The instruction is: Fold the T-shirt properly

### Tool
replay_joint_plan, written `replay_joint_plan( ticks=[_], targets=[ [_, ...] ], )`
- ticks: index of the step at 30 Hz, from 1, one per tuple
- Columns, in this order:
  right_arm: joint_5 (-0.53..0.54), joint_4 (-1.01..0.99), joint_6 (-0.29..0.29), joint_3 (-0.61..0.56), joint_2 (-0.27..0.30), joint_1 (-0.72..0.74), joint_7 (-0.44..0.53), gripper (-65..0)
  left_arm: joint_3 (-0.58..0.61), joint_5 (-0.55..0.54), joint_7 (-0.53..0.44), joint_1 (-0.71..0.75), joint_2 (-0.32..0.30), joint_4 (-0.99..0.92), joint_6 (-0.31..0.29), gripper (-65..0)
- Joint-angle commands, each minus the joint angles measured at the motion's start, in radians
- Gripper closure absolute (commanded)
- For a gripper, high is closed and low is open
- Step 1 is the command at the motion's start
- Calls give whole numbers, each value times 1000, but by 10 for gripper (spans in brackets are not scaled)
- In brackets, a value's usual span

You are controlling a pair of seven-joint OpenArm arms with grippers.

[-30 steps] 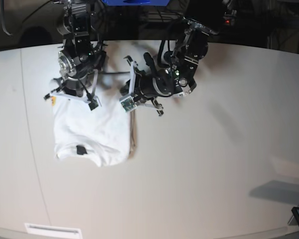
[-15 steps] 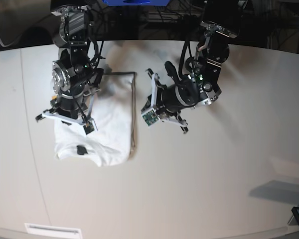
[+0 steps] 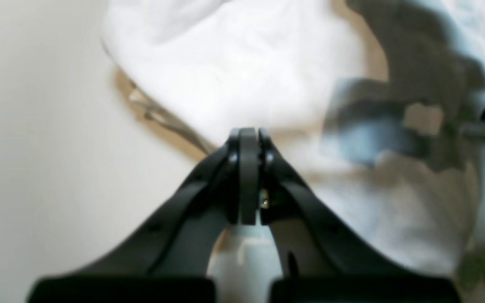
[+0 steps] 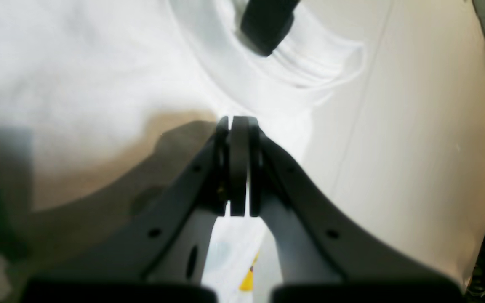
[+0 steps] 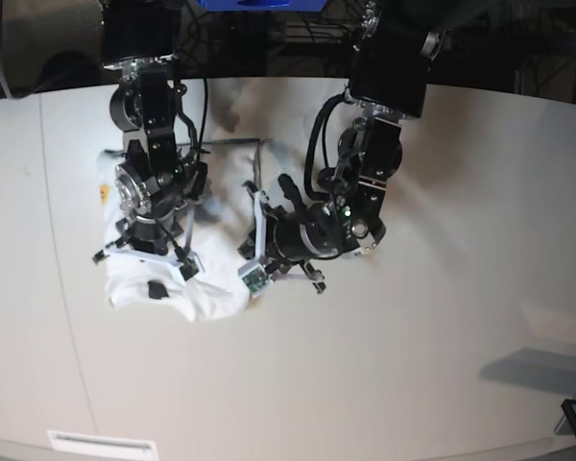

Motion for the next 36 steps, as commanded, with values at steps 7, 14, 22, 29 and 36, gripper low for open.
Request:
replay_joint_plan(
  ticks=[7, 14, 22, 29, 36],
  targets=[
    [72, -120, -14, 16, -1, 20, 47, -1, 1, -16, -67, -78, 23, -201, 0, 0],
    [70, -51, -12, 62, -3, 17, 73, -1, -11, -17, -86, -84, -36, -193, 0, 0],
    [74, 230, -11, 61, -3, -38, 101, -1, -13, -19, -86, -52, -65, 77, 0, 0],
    [101, 321, -14, 166, -9, -238, 448, -1, -13, -17, -363, 201, -215, 345, 85, 0],
    [600, 321, -11, 467, -1, -408, 765, -1, -14, -17, -897, 438, -387, 374, 260, 0]
  ],
)
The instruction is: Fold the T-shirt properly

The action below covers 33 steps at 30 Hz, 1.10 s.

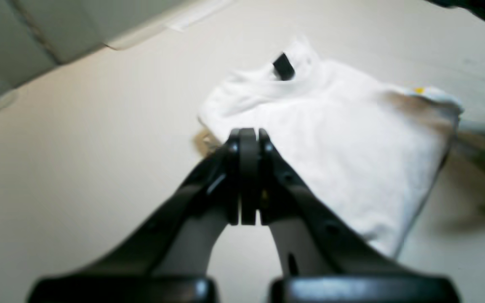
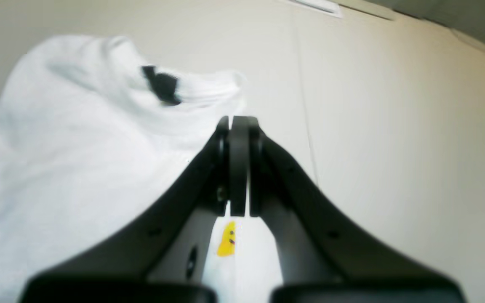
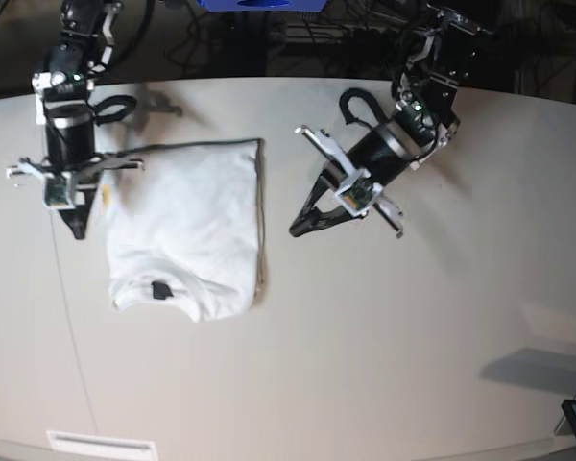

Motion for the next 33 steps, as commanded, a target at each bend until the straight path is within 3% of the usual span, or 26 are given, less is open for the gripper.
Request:
replay_joint_plan(
  ticks=[1, 7, 12, 15, 18, 22, 30, 33],
  targets=[
    [30, 20, 1, 33, 12, -20, 46, -1, -4, -13, -69, 14, -20, 35, 12, 0],
    [44, 20, 1, 75, 32, -214, 226, -1, -4, 3, -191, 186, -80, 82, 20, 0],
    [47, 20, -3, 112, 0, -366, 365, -1, -4, 233, -241, 321, -65, 123, 22, 0],
    [47, 20, -3, 129, -8, -433, 381, -1, -5, 342, -252, 397, -37, 128, 22, 0],
    [47, 18, -3, 148, -9, -470, 378, -1, -4, 357, -276, 457, -32, 128, 22, 0],
    [47, 6, -3, 197, -14, -482, 299, -1, -2, 360, -276, 508, -31, 128, 22, 0],
    [147, 6, 1, 281, -15, -531, 20, -1, -1, 369, -264, 615, -37, 116, 22, 0],
    [129, -26, 1, 280, -12, -542, -86, -1, -1, 369, -264, 640, -35, 65, 22, 0]
  ],
)
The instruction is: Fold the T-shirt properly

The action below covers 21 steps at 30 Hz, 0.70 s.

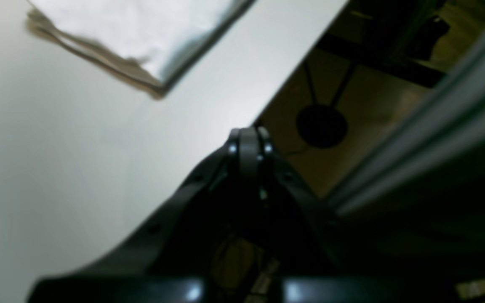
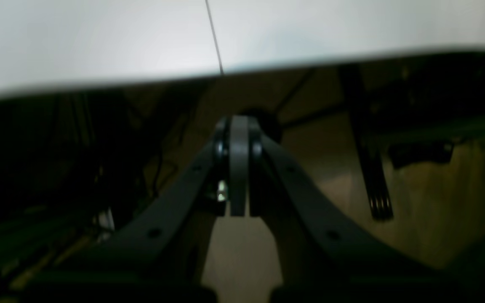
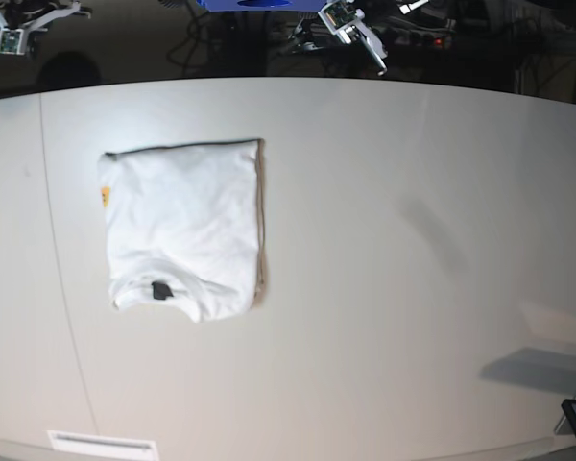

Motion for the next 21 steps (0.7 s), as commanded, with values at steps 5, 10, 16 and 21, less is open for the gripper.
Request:
replay_joint_plan(
  ticks=[5, 10, 16, 21],
  targets=[
    [-68, -272, -7, -97, 54, 44, -93, -1, 0, -13, -17, -5, 35, -266, 4, 0],
    [-160, -843, -7, -365, 173, 262, -90, -1, 3, -13, 86, -155, 135, -653, 4, 0],
    [-163, -1557, -11, -580, 216, 604, 97, -1, -2, -19, 298, -409, 253, -1095, 5, 0],
    [-164, -1836, -11, -772, 211, 811, 214, -6, 0, -166, 347, -682, 337, -1567, 19, 0]
  ],
)
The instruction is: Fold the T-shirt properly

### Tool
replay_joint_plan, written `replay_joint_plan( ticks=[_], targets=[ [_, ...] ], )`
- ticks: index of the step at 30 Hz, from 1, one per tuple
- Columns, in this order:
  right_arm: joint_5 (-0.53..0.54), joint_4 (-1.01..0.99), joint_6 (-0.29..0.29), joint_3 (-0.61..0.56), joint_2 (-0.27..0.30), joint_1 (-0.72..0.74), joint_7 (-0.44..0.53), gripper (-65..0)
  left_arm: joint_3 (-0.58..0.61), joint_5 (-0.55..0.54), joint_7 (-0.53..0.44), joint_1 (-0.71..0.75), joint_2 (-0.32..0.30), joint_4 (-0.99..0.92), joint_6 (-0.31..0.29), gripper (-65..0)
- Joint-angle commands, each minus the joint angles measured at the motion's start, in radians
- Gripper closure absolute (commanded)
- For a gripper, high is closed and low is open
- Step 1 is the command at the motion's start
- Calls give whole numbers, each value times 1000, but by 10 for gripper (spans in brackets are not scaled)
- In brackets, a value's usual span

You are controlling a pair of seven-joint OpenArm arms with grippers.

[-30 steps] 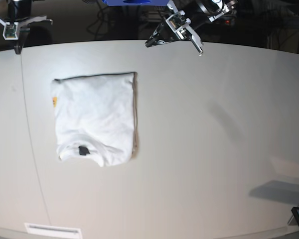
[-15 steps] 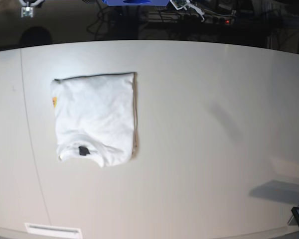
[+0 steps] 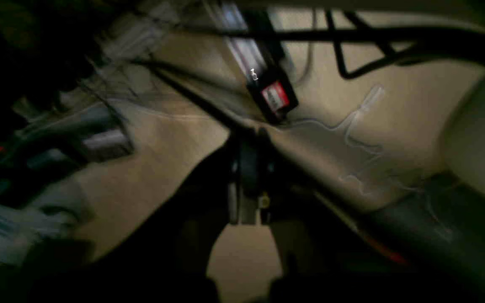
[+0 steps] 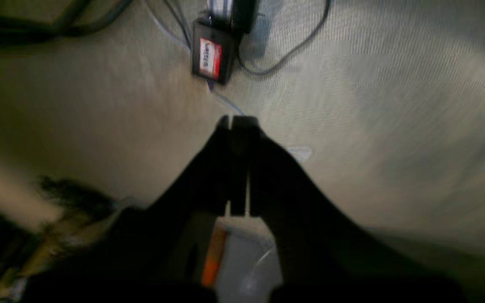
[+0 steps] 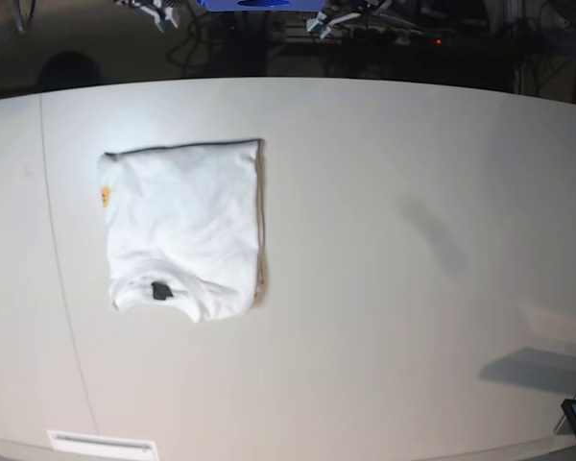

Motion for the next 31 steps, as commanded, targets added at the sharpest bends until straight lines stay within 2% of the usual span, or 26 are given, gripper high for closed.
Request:
replay_joint_plan(
  ticks=[1, 3, 6, 12, 31],
  targets=[
    [3, -1, 4, -26, 6, 8, 2, -6, 0, -32, -22, -39, -3, -53, -4, 0],
    [3, -1, 3, -63, 9, 40, 2, -6, 1, -103, -51, -96, -3, -125, -4, 0],
    [3, -4, 3, -84, 13, 69, 2, -7, 10, -172, -42, -125, -8, -133, -4, 0],
    [3, -2, 3, -84, 47, 83, 30, -7, 12, -126, -35, -143, 10, -133, -4, 0],
    [6, 1, 3, -78, 44, 97, 37, -9, 0, -112, -41, -145, 18, -133, 16, 0]
  ],
)
